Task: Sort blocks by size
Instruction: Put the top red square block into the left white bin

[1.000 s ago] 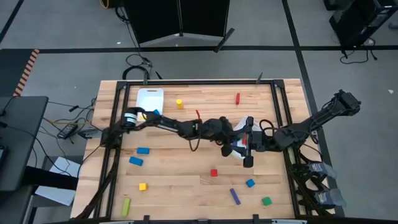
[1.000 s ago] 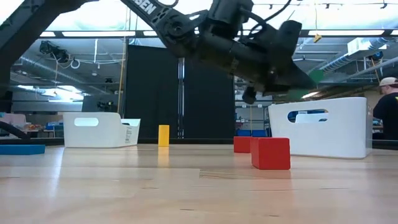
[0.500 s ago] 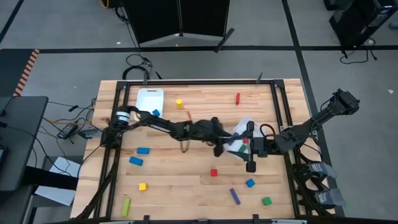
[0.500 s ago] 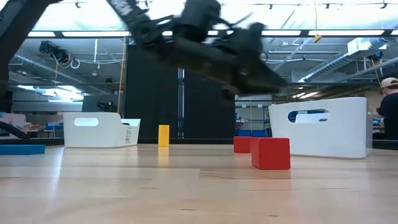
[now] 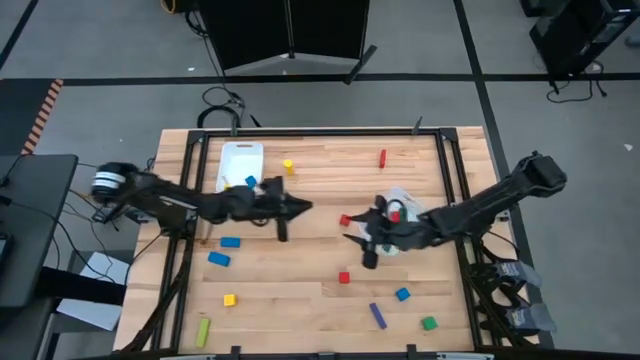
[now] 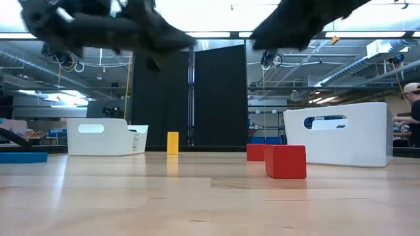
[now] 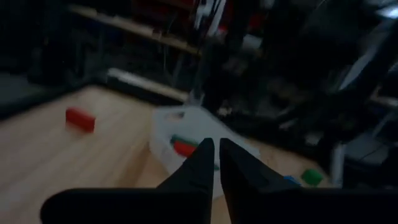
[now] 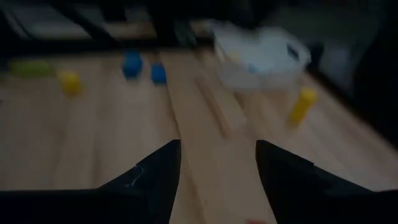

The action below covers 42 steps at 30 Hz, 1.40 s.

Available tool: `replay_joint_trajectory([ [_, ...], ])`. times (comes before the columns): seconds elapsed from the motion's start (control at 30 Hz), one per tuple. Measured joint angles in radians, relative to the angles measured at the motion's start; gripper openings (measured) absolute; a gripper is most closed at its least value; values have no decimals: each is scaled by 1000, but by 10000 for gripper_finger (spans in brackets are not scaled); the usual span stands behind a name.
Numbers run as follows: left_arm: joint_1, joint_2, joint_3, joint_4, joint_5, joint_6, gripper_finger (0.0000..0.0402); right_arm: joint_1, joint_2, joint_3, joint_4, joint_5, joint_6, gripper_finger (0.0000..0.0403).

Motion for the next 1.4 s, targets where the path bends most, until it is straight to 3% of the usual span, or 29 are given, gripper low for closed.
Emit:
replay_joint_trajectory([
  [0.2,-20,-245,-116,-23,-6,20,32,-125,184,269,-399,-191,89,221],
  [0.37,-32,-362,-180,-26,-7,22,32,-207,346,470,-692,-322,93,235],
  [0.57,-58,-448,-237,-27,-11,43,32,-262,504,601,-903,-357,36,271],
  [0.83,-88,-478,-268,-21,-18,47,32,-328,578,631,-932,-392,11,295],
  [1.1,-115,-535,-269,-28,4,81,32,-370,608,626,-930,-478,-19,287],
  [1.4,-143,-614,-269,-39,12,99,32,-373,664,625,-948,-489,-21,279],
])
